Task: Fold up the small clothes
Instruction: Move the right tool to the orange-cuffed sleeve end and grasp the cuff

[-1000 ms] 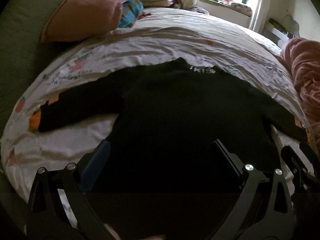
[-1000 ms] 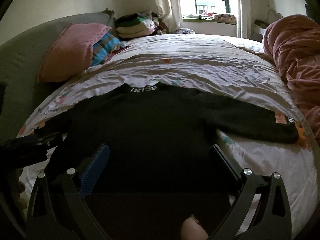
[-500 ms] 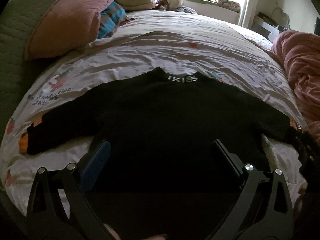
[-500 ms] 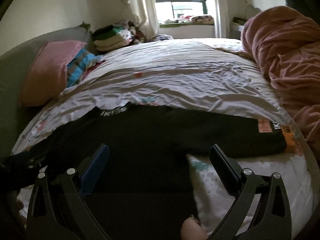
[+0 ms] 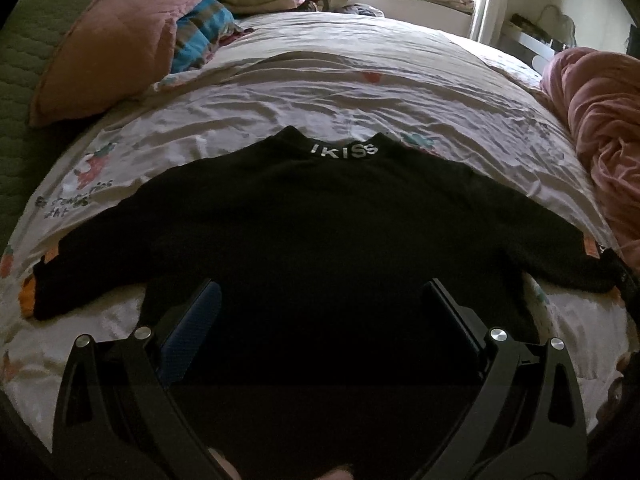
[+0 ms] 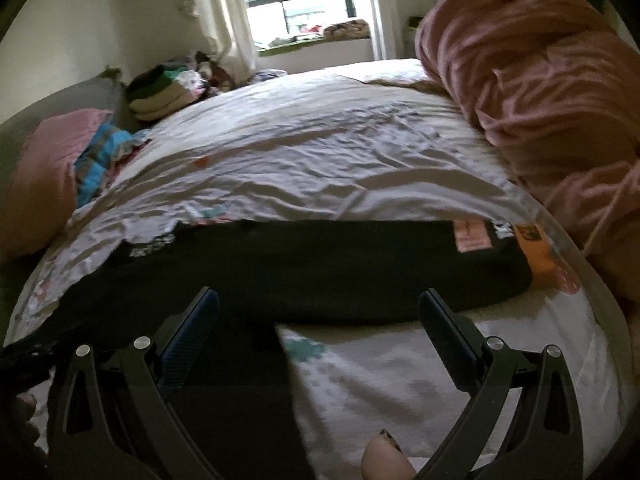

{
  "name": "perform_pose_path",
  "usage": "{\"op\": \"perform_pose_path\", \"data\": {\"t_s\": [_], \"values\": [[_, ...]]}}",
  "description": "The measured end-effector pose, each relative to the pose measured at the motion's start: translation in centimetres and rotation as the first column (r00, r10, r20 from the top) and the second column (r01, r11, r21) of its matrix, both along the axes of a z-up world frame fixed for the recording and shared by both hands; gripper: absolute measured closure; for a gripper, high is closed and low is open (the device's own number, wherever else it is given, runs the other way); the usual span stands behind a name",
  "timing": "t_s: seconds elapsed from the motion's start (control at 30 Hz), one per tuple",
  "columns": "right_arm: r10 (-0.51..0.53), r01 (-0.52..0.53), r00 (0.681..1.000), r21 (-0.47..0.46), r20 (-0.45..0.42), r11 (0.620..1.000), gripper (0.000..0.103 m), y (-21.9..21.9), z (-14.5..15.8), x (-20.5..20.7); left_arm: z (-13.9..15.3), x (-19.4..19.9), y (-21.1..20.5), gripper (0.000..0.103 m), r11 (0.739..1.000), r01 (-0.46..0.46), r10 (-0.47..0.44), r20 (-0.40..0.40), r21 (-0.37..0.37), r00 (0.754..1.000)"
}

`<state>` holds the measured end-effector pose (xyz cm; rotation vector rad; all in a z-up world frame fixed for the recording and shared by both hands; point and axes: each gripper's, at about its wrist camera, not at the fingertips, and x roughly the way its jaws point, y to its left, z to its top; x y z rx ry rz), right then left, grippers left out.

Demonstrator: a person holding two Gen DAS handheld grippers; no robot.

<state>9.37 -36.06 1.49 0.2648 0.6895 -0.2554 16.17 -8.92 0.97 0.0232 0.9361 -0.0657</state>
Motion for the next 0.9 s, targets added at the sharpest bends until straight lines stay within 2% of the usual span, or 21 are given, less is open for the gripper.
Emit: {"op": "perform_pose_path", "data": {"t_s": [0.27,0.5,0.7,0.9], "values": [[-0.102,0.103,0.993,0.010,-0.060,0.995,0.004,-3.9,-2.7,-0.6,-1.7,0.6,-1.3,0.009,0.999,0.035,-0.036,-0.013,-0.010,0.999],[-0.197,0.203,0.976,0.053,-0.098,0.978,0.004,-8.1,-4.5,-1.0,-3.0,1.2,-2.2,0.009,0.997,0.071,-0.070,-0.043,0.021,0.997],[-0.280,0.301,0.949,0.155,-0.144,0.941,0.004,-12.6,-6.1,-0.6,-2.4,3.2,-2.4,0.009,0.997,0.067,-0.065,-0.033,0.049,0.997],[-0.346,0.382,0.920,0.224,-0.182,0.897,0.004,-15.8,-7.7,0.0,-1.2,5.9,-2.6,0.009,0.999,0.036,-0.036,-0.029,0.018,0.999]]}}
